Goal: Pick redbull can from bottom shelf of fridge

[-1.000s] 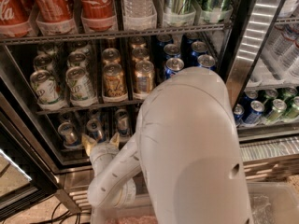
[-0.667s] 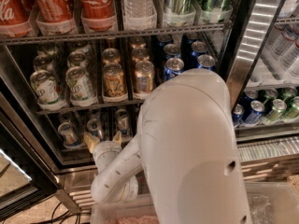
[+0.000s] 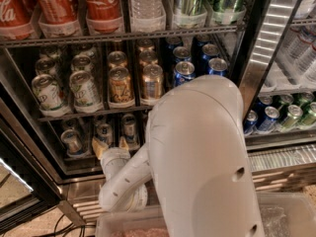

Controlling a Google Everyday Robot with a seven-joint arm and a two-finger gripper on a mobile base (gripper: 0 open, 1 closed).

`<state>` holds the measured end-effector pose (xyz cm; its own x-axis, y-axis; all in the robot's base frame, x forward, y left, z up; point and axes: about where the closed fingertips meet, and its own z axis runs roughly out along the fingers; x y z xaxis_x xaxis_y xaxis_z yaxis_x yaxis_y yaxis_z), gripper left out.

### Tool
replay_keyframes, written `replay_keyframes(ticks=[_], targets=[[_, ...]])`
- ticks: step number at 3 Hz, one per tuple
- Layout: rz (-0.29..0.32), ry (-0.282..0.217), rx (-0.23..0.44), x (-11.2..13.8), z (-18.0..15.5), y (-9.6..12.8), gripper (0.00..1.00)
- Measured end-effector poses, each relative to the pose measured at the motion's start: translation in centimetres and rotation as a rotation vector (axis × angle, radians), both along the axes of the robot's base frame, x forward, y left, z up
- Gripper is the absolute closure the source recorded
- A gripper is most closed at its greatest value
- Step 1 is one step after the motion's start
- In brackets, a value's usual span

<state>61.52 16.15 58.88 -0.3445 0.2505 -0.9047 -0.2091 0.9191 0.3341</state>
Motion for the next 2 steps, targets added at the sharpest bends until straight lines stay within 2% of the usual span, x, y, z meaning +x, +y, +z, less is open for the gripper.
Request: replay_keyframes(ticks=[1, 2], targets=[[-0.007, 0.004, 0.04, 0.25, -0.07, 0.17, 0.63], [-0.007, 0.004, 0.04, 0.25, -0.05, 0.17, 0.86]])
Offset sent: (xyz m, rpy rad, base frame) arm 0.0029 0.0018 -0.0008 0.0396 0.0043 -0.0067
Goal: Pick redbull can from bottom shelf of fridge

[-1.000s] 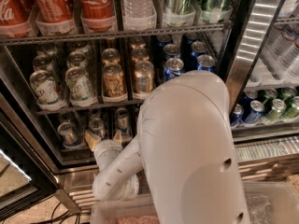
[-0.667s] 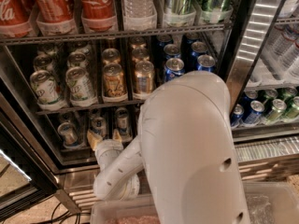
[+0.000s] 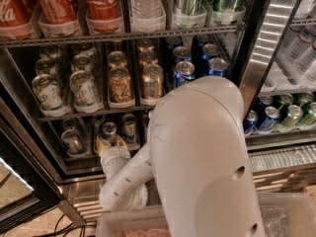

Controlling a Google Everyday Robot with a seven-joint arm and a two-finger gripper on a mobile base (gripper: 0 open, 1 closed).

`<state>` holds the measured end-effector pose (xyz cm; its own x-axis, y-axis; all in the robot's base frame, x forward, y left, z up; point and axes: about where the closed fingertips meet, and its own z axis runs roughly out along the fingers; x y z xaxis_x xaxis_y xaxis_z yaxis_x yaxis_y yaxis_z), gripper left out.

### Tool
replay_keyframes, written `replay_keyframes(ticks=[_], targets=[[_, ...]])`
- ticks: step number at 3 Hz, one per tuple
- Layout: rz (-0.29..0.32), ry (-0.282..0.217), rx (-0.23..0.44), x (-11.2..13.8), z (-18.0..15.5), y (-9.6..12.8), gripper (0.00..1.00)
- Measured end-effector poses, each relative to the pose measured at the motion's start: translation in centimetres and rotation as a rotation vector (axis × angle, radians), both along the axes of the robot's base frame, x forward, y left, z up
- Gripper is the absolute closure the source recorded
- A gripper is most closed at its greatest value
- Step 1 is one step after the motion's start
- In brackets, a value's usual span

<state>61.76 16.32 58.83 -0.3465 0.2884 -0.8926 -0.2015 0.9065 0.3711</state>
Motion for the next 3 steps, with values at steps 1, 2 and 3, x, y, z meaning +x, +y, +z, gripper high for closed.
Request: replay_keyframes(ticks=[1, 2, 3], targets=[[0.0, 0.0, 0.0, 0.0, 0.3, 0.0, 1.0], [0.001, -0.05, -0.001, -1.0, 2.7, 0.3, 1.0], [0.032, -0.11, 0.015, -2.5, 6.2, 1.0, 1.0]])
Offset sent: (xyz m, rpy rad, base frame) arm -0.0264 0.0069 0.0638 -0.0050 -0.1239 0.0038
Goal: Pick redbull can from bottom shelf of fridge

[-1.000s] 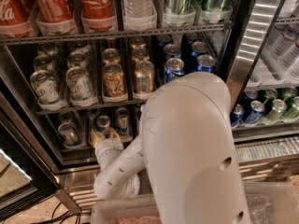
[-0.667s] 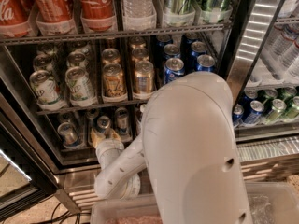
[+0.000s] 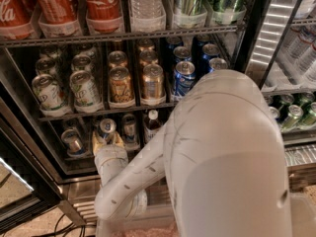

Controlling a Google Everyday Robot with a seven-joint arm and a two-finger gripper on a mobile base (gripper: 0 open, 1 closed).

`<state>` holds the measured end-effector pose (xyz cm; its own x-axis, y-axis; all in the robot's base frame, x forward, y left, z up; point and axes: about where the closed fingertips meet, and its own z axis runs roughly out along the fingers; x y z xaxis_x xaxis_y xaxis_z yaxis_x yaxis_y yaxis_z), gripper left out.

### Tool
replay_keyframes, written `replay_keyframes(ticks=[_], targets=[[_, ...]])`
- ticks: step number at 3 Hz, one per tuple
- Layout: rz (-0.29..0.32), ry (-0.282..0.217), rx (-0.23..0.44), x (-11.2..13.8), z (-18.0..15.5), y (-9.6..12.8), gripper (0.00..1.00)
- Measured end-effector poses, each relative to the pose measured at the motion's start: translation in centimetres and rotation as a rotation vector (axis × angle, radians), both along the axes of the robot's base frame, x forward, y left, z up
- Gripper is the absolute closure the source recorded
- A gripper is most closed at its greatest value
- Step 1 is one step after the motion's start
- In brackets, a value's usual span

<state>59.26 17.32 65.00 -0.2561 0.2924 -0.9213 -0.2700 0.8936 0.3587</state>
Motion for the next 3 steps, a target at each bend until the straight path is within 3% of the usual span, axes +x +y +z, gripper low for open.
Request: replay_keyframes(ticks=[1, 2, 3], targets=[[0.067, -0.028, 0.047, -1.6, 3.0, 0.8, 1.0], [0.188, 0.001, 0.136, -3.6, 5.5, 1.0, 1.0], [0.31, 0.083, 0.197, -5.7, 6.4, 0.3, 1.0]])
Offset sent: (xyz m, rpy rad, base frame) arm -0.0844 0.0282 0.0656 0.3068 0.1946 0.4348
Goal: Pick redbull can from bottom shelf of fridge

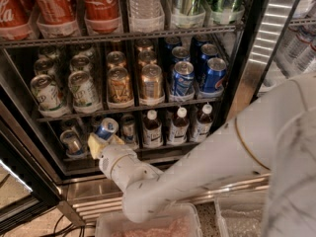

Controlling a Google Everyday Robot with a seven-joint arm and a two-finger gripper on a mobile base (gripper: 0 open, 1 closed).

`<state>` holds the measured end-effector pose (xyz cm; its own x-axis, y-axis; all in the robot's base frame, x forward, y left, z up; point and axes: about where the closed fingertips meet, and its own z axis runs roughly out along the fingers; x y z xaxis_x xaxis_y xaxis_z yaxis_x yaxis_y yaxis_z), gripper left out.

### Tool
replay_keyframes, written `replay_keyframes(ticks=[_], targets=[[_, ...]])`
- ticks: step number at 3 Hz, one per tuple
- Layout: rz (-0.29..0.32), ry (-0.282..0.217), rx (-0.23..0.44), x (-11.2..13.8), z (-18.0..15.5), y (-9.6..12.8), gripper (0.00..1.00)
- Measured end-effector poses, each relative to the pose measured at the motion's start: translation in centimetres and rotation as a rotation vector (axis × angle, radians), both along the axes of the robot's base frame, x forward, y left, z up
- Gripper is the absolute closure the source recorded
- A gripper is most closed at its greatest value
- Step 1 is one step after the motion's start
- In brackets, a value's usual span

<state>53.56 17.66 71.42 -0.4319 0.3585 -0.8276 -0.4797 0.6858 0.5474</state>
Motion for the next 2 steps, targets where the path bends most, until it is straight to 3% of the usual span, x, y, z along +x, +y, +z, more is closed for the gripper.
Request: replay_keyframes(ticks=[1, 2], targets=[[0.094, 0.06, 0.016, -2.1, 1.2, -1.6, 1.0], [0.175, 0.027, 0.027, -7.2, 6.8, -4.2, 1.0]])
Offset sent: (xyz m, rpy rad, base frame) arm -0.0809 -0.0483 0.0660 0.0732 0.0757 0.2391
